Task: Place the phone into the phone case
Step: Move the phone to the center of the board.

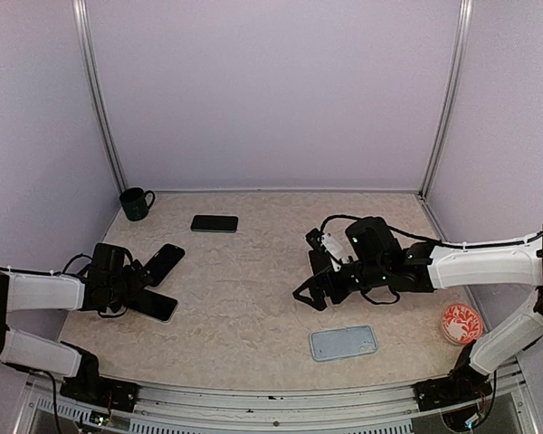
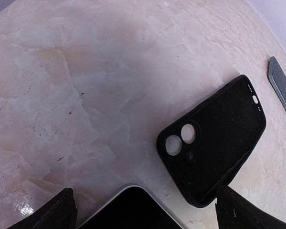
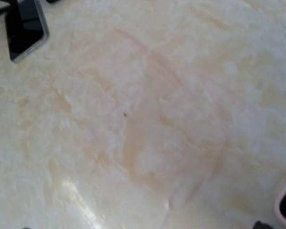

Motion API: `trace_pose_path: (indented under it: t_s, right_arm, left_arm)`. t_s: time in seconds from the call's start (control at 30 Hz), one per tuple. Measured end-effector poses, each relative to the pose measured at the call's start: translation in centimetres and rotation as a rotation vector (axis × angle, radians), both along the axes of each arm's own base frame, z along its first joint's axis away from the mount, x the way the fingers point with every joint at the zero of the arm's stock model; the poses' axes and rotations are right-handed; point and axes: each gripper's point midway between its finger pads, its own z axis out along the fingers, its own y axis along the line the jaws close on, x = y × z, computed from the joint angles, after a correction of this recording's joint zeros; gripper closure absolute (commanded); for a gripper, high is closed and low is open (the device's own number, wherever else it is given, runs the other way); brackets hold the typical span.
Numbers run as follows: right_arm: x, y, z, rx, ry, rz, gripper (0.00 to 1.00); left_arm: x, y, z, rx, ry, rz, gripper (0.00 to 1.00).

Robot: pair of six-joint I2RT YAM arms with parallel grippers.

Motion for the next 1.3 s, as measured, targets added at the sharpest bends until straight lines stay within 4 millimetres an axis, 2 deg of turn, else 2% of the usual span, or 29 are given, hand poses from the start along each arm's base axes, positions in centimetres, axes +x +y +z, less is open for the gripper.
trace_pose_path:
  t_s: [0.17, 0.37, 0.47, 0.6, 0.83, 0.97, 1.3]
  right_arm:
    - [-0.5, -1.8, -0.8, -0.084, 0.057, -0.056, 0.01]
    - [-1.6, -4.4, -1.0, -0.127, 0.132, -0.147, 0.12]
    - [-2.8, -5.7, -1.6, -0.131, 0.176, -0.192, 0.15]
    - [-5.1, -6.4, -3.7, -0.188, 0.238, -0.224, 0.17]
    - [-7.4, -5.8, -6.3, -0.285, 0.27, -0.26, 0.24]
    - [-7.8, -5.2, -7.9, -0.349, 0.27, -0.28, 0.3]
    - [-7.8, -1.9, -8.0, -0.38, 0.235, -0.287, 0.39]
  left_arm:
    - [0.6, -0.9, 0.3, -0.022, -0.031, -0.052, 0.01]
    - [0.6, -2.6, 0.2, -0.038, -0.061, -0.122, 0.01]
    - [0.5, -4.1, 0.3, -0.04, -0.069, -0.171, 0.01]
    - [0.2, -5.6, 0.3, -0.05, -0.072, -0.217, 0.01]
    - [-0.6, -8.3, 0.5, -0.084, -0.077, -0.27, 0.01]
    - [-0.9, -9.4, 1.1, -0.104, -0.097, -0.285, 0.01]
    - [-1.8, -10.0, 1.5, -0.131, -0.119, -0.279, 0.01]
